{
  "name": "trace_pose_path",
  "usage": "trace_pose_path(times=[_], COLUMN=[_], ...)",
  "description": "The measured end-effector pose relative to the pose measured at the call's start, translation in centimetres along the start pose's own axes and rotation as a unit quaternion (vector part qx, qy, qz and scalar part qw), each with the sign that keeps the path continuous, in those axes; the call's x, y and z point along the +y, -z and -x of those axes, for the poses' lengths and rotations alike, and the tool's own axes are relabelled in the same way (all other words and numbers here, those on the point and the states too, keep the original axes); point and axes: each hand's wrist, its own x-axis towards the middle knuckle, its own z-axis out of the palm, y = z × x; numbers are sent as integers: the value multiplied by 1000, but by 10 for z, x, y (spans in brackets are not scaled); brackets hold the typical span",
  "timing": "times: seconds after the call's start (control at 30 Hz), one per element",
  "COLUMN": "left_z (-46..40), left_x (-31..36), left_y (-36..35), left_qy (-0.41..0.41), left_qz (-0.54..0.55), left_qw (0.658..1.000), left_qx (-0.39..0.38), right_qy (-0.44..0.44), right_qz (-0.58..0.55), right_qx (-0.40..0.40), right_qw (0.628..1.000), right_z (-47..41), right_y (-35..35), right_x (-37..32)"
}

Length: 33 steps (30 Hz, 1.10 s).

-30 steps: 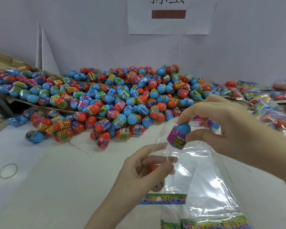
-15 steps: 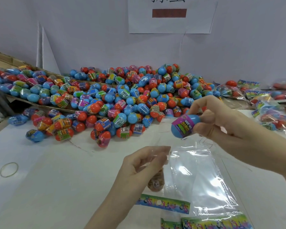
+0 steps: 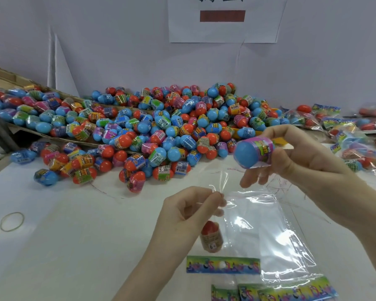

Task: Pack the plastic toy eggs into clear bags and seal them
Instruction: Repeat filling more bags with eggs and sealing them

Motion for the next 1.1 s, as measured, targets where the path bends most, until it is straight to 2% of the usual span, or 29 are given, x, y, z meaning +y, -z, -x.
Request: trace_pose_path(times=[0.17,0.27,0.33,0.47,0.57,0.67,0.87,1.1], left_z=[0,1,1,2,4,4,6,4], left_x=[0,2,2,1,2,1,2,4], left_y=[2,1,0,0,0,1,4,1], left_qy=[13,9,9,4,-15,-26,-20,0], left_qz=[36,40,41,28,18,22,31,38], left_qw=[998,998,997,998,998,999,999,999], left_qx=[44,52,62,64,52,32,-17,-24], right_qy=[57,115,160,199,199,194,155,127], right_qz=[-7,115,252,483,587,630,602,574], right_qx=[113,161,151,113,101,107,95,72], right_qw=[992,973,942,845,778,745,777,806], right_z=[3,7,10,7,2,0,3,4], right_y=[1,-2,-6,-13,-14,-15,-16,-21], right_x=[-3,-8,-10,-9,-11,-13,-11,-9])
